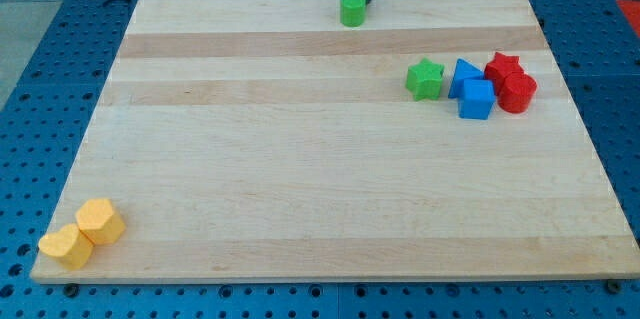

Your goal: Slide green circle towards green star

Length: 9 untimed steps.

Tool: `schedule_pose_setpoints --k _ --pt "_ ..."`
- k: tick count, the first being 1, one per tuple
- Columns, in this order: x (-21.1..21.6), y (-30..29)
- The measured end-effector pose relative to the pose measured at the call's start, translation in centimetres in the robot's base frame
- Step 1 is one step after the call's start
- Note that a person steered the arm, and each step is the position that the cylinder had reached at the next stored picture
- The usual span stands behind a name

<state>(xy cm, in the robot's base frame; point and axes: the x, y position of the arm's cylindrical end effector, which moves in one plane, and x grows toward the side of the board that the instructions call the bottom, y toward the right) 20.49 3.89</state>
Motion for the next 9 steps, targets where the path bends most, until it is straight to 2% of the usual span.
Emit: schedule_pose_setpoints --k 2,4,6,9 --pt "1.7 -0.5" --pt "2.1 -3.5" --pt "5.4 -3.6" --pt "7.9 -3.7"
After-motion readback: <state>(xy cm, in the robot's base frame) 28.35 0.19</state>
